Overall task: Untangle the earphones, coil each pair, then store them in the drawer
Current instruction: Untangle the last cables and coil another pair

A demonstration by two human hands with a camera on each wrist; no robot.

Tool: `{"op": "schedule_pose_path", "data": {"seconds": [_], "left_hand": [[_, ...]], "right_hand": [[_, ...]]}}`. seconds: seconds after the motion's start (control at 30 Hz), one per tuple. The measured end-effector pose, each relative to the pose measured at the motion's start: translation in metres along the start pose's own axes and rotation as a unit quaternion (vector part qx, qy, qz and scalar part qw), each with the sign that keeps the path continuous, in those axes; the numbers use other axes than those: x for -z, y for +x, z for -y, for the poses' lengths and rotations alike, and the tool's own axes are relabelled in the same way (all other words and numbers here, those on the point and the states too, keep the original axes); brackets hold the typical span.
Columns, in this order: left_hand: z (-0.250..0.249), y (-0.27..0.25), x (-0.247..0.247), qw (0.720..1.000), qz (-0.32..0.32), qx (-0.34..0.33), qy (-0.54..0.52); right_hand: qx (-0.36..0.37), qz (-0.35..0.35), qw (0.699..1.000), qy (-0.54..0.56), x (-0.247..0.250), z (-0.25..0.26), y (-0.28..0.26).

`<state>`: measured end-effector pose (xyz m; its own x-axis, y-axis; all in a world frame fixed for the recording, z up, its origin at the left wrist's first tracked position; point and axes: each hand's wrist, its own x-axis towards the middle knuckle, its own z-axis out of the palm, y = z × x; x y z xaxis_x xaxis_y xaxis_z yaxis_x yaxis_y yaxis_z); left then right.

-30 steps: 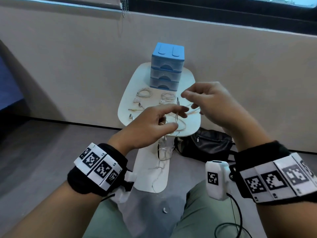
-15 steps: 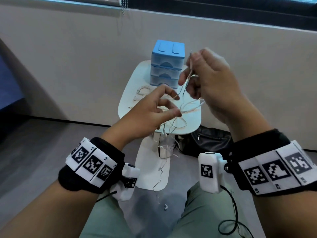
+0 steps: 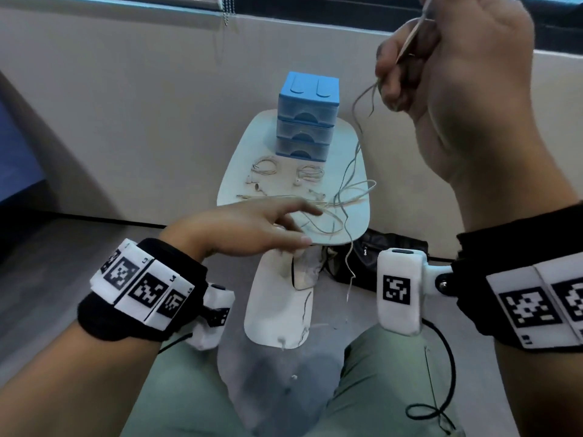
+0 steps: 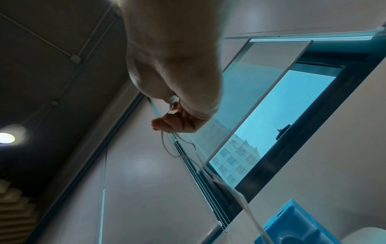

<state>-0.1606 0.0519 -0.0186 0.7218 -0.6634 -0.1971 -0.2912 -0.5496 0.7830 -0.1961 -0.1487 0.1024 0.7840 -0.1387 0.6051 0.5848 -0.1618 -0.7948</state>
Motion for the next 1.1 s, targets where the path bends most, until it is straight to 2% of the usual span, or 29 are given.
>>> {"op": "schedule_pose_path", "data": {"seconds": [0.07, 0.3, 0.47, 0.6, 0.73, 0.77, 0.9, 1.0, 1.1], "left_hand": [[-0.012, 0.001, 0.001, 0.998, -0.033, -0.043, -0.04], [-0.043, 0.007, -0.011, 0.977, -0.079, -0.153, -0.121], [-0.055, 0.012, -0.013, 0.96, -0.11, -0.189, -0.176], [-0.072, 0.018, -0.006, 0.945, -0.131, -0.214, -0.211], [-0.084, 0.028, 0.004, 0.931, -0.158, -0.237, -0.23], [-0.086, 0.031, 0.007, 0.929, -0.166, -0.242, -0.224], [-0.082, 0.034, 0.009, 0.933, -0.157, -0.251, -0.204], [-0.072, 0.031, 0.003, 0.941, -0.114, -0.248, -0.201], [-0.059, 0.027, -0.001, 0.946, -0.091, -0.23, -0.208]], "right_hand": [[-0.01, 0.016, 1.0, -0.002, 0.0, 0.002, 0.004], [-0.061, 0.046, 0.995, -0.067, 0.003, 0.008, 0.004], [-0.045, 0.023, 0.995, -0.081, 0.003, 0.0, 0.006], [-0.052, -0.009, 0.988, -0.148, -0.001, -0.011, 0.0], [-0.096, 0.067, 0.987, -0.111, -0.007, -0.024, -0.006], [-0.1, 0.066, 0.989, -0.082, -0.008, -0.027, -0.007], [-0.081, -0.063, 0.995, 0.02, -0.005, -0.032, -0.002], [-0.12, -0.124, 0.966, 0.191, 0.001, -0.034, 0.006], [-0.137, -0.149, 0.961, 0.189, 0.003, -0.043, 0.008]]}}
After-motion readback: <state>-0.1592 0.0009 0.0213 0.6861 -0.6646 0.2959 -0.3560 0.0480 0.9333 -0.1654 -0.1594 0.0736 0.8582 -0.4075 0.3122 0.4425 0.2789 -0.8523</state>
